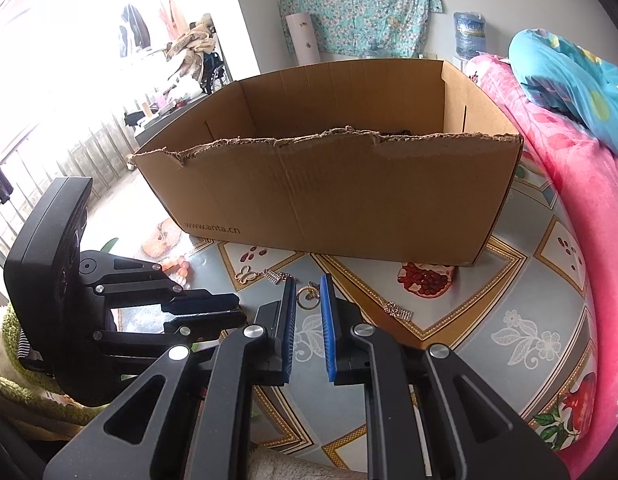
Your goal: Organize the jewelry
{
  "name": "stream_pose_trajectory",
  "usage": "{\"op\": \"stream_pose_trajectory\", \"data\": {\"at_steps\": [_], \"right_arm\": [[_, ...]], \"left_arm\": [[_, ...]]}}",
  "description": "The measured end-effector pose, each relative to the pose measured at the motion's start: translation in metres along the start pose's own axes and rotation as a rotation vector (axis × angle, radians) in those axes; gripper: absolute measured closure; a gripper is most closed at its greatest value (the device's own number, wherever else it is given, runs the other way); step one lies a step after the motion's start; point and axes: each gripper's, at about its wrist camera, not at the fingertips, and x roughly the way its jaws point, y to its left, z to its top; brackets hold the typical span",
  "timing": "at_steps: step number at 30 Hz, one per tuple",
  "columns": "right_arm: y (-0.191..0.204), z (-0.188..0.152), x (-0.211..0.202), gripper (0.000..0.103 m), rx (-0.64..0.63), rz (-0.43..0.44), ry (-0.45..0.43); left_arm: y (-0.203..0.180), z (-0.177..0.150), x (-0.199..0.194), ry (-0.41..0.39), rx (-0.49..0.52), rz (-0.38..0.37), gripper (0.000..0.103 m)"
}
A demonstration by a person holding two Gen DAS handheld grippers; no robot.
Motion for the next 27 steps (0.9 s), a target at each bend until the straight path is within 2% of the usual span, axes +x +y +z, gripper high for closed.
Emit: {"op": "stream_pose_trajectory", "data": {"at_steps": [6, 9, 15, 20, 23, 27], "right_arm": [[0.001, 0.002, -0.002, 0.090, -0.009, 0.001, -0.012], [0.001, 0.004, -0.007, 0.090, -0.011, 0.006, -0.029], [0.004, 0.021, -0.024, 0.090, -0.026, 0.025, -0.102], [0.002, 0.051, -0.040, 0.090, -0.049, 0.036, -0.189], [-0.003, 0.073, -0.036, 0.090, -0.059, 0.026, -0.204], [-0.014, 0.100, -0.010, 0.090, -0.069, 0.007, -0.150]], "left_arm": [[0.000, -0.002, -0.007, -0.018, -0.033, -0.011, 0.093], [0.002, 0.001, -0.019, -0.053, -0.068, -0.032, 0.093], [0.011, 0.029, -0.061, -0.192, -0.115, -0.093, 0.093], [0.026, 0.065, -0.083, -0.297, -0.138, -0.090, 0.093], [0.034, 0.089, -0.073, -0.289, -0.159, -0.034, 0.093], [0.051, 0.118, -0.046, -0.223, -0.205, 0.012, 0.093]]}}
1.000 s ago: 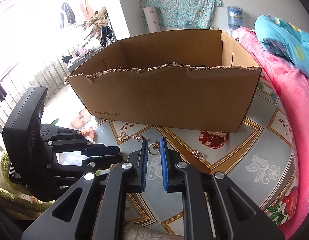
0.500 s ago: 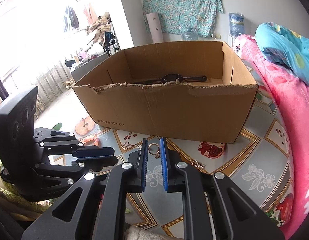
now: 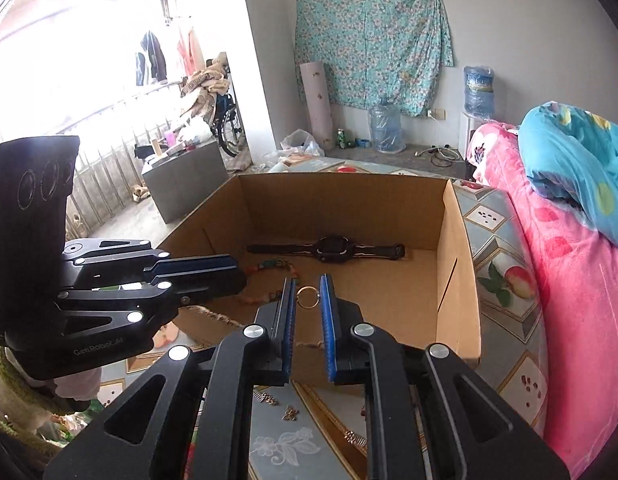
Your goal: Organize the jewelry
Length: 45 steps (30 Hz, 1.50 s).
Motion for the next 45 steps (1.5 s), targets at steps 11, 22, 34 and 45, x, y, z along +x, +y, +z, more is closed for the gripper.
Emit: {"op": "stream_pose_trajectory", "data": {"at_steps": [11, 22, 34, 45], "right_arm": [[-0.050, 0.022, 0.049, 0.088, 0.110, -0.009, 0.085], [-0.060, 0.019, -0.014, 0.082, 0.168, 0.011, -0.058], [-0.035, -0.029, -0.047, 0.082, 0.183, 0.079, -0.031], [-0.021, -0.098, 0.001, 0.082, 0.276, 0.091, 0.202]], "left_arm": [[0.039, 0.022, 0.047, 0.057, -0.159, 0.048, 0.073], [0.051, 0.015, -0.007, -0.063, -0.210, 0.038, 0.071], [0.036, -0.024, -0.071, -0.163, -0.192, -0.029, 0.054], [-0.001, -0.093, -0.058, 0.021, -0.088, 0.012, 0.051]]}}
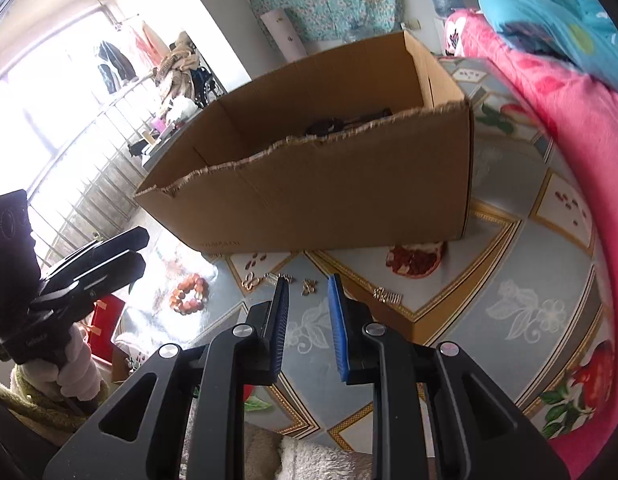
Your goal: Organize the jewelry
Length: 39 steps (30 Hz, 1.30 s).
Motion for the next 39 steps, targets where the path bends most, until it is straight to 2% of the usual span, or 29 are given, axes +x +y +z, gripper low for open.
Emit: {"op": "stream_pose_trajectory", "data": {"at_steps": [4, 9, 11, 15, 17, 19, 22, 24, 30, 34, 36, 38, 39], "right_arm": [[0.006, -0.004, 0.017, 0.082, -0.002, 0.014, 0.037], [0.013, -0.001, 0.025, 0.082, -0.022, 0.026, 0.042], [0.011, 0.000, 0.028, 0.082, -0.023, 0.028, 0.046], [0.010, 0.001, 0.030, 0.082, -0.017, 0.033, 0.051], [0.008, 0.001, 0.030, 0.082, -0.013, 0.034, 0.052], [0.007, 0.001, 0.031, 0.082, -0.009, 0.034, 0.053], [0.007, 0.001, 0.033, 0.082, -0.004, 0.034, 0.052], [0.008, 0.002, 0.034, 0.082, -0.001, 0.035, 0.052], [0.010, -0.001, 0.034, 0.082, -0.007, 0.036, 0.052], [0.015, -0.002, 0.033, 0.082, -0.035, 0.036, 0.053], [0.019, -0.003, 0.034, 0.082, -0.054, 0.033, 0.060], [0.024, -0.005, 0.035, 0.082, -0.077, 0.025, 0.068], [0.026, -0.006, 0.036, 0.082, -0.088, 0.022, 0.073]], "left_arm": [[-0.009, -0.018, 0.035, 0.084, 0.053, 0.090, 0.051], [-0.013, -0.025, 0.069, 0.142, 0.131, 0.171, 0.068], [-0.010, -0.025, 0.079, 0.161, 0.125, 0.172, 0.075], [-0.003, -0.023, 0.095, 0.195, 0.098, 0.180, 0.078], [-0.002, -0.021, 0.097, 0.186, 0.095, 0.179, 0.081], [-0.003, -0.019, 0.101, 0.186, 0.104, 0.179, 0.089], [-0.008, -0.019, 0.102, 0.192, 0.140, 0.179, 0.090], [-0.012, -0.020, 0.102, 0.196, 0.155, 0.168, 0.094], [-0.027, -0.028, 0.094, 0.217, 0.150, 0.136, 0.094], [-0.031, -0.035, 0.086, 0.228, 0.083, 0.061, 0.094], [-0.028, -0.039, 0.084, 0.222, 0.061, 0.038, 0.092], [-0.027, -0.042, 0.081, 0.220, 0.049, 0.027, 0.083], [-0.026, -0.043, 0.079, 0.216, 0.046, 0.024, 0.082]]}}
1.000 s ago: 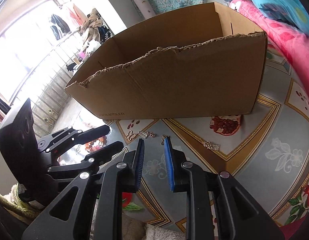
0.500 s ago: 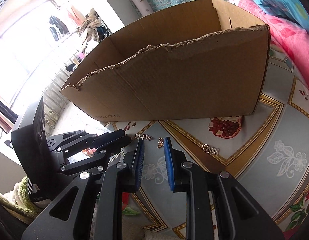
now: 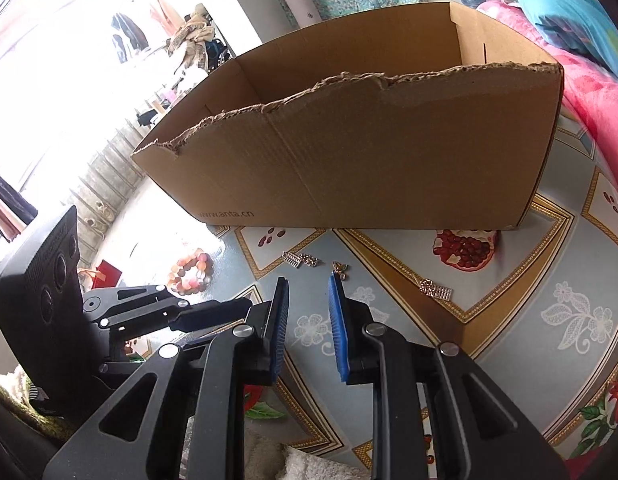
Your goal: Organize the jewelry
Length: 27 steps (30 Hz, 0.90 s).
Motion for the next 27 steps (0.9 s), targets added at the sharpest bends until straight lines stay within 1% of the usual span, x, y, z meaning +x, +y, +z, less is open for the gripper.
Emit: {"op": "stream_pose_trajectory", "data": {"at_steps": [4, 7, 10, 14, 16, 18, 21, 25, 27], "right_arm": [[0.008, -0.002, 0.007, 0.082, -0.023, 0.016, 0.025], [0.017, -0.004, 0.014, 0.082, -0.060, 0.015, 0.041], [0.025, -0.007, 0.022, 0.082, -0.088, 0.015, 0.055], [0.037, -0.010, 0.036, 0.081, -0.159, -0.024, 0.077], [0.043, -0.013, 0.041, 0.073, -0.193, -0.039, 0.075], [0.050, -0.015, 0.044, 0.071, -0.227, -0.051, 0.075], [0.061, -0.019, 0.049, 0.071, -0.274, -0.079, 0.070], [0.082, -0.029, 0.055, 0.071, -0.375, -0.161, 0.064], [0.086, -0.032, 0.057, 0.075, -0.378, -0.160, 0.064]], "left_arm": [[0.001, -0.008, -0.012, -0.006, 0.015, -0.013, 0.081], [0.000, -0.017, -0.017, 0.009, 0.032, -0.013, 0.081], [-0.004, -0.017, -0.018, 0.019, 0.045, -0.020, 0.081], [-0.008, -0.023, -0.023, 0.028, 0.064, -0.027, 0.081], [-0.008, -0.026, -0.025, 0.033, 0.069, -0.027, 0.081], [-0.007, -0.027, -0.027, 0.037, 0.068, -0.030, 0.081], [-0.005, -0.032, -0.030, 0.039, 0.069, -0.031, 0.081], [-0.005, -0.035, -0.033, 0.038, 0.072, -0.027, 0.081], [-0.005, -0.036, -0.034, 0.036, 0.074, -0.024, 0.081]]}}
